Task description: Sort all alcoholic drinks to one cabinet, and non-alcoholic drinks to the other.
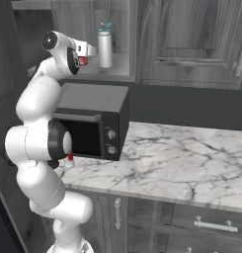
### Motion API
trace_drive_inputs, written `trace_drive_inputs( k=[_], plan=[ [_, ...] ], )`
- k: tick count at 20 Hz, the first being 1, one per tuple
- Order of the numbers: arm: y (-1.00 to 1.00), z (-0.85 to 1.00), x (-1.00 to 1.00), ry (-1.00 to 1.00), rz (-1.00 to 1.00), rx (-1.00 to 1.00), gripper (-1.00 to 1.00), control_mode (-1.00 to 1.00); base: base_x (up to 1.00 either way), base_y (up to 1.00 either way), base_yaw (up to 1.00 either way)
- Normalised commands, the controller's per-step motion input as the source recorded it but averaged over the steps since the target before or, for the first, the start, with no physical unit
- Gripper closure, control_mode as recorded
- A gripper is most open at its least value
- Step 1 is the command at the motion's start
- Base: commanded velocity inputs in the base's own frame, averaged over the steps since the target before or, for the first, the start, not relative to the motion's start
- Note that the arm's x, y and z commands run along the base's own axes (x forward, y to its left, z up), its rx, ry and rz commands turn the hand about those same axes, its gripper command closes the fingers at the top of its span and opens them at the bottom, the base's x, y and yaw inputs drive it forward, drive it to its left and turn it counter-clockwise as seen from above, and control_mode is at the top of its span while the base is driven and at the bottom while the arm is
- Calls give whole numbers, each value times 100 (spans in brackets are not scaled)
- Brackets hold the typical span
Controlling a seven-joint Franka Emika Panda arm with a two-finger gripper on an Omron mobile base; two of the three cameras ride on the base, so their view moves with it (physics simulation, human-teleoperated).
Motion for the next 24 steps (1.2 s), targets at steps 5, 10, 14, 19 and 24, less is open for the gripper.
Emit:
trace_drive_inputs(
  k=[5,10,14,19,24],
  plan=[
    [-5,0,-17,1,-2,0,-100,-100,0,0,0],
    [-4,0,-21,2,-1,0,-100,-100,0,0,0],
    [-3,0,-22,2,0,0,-100,-100,0,0,0],
    [-4,0,-23,0,0,0,-100,-100,0,0,0],
    [-4,0,-24,0,0,0,-100,-100,0,0,0]
  ],
)
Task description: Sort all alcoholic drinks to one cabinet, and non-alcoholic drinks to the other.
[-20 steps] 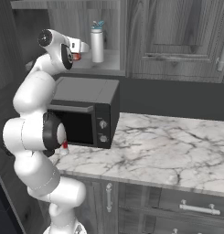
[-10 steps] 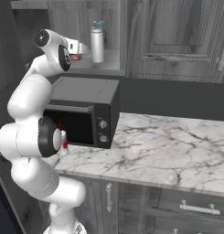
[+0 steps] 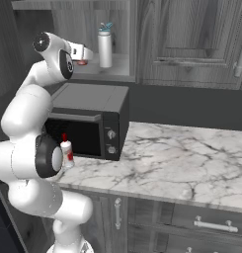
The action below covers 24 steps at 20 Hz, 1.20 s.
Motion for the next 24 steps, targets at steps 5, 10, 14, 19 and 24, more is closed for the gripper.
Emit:
trace_drive_inputs(
  k=[5,10,14,19,24],
  plan=[
    [-4,0,-24,0,0,0,-100,-100,0,0,0],
    [-4,0,-23,1,0,0,-100,-100,0,0,0],
    [-4,0,-24,1,0,0,-100,-100,0,0,0],
    [-5,0,-26,1,0,0,-100,-100,0,0,0],
    [-6,0,-32,4,0,0,-100,-100,0,0,0]
  ],
)
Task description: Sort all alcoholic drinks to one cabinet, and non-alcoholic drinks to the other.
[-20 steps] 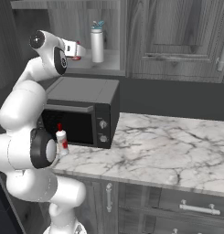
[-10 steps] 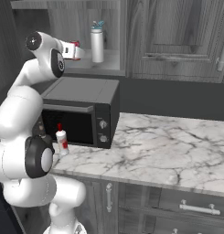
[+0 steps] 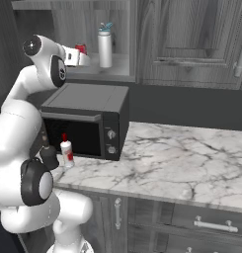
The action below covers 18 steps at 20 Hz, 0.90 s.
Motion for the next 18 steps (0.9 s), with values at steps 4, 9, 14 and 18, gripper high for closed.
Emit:
trace_drive_inputs(
  k=[4,9,14,18],
  plan=[
    [-9,0,-32,5,0,0,-100,-100,0,0,0],
    [-5,0,-27,4,0,0,-100,-100,0,0,0],
    [-3,0,-27,8,1,0,-100,-100,0,0,0],
    [0,-3,-22,14,4,0,-100,-100,0,0,0]
  ],
)
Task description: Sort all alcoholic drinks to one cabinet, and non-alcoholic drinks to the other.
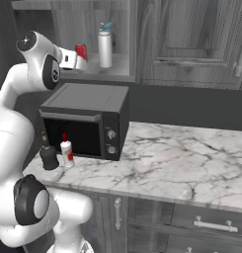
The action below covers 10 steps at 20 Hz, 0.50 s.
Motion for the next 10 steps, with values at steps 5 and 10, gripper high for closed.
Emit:
trace_drive_inputs(
  k=[5,10],
  plan=[
    [0,-7,-21,15,5,0,-100,-100,0,0,0],
    [0,-13,-19,17,5,0,-100,-100,0,0,0]
  ],
)
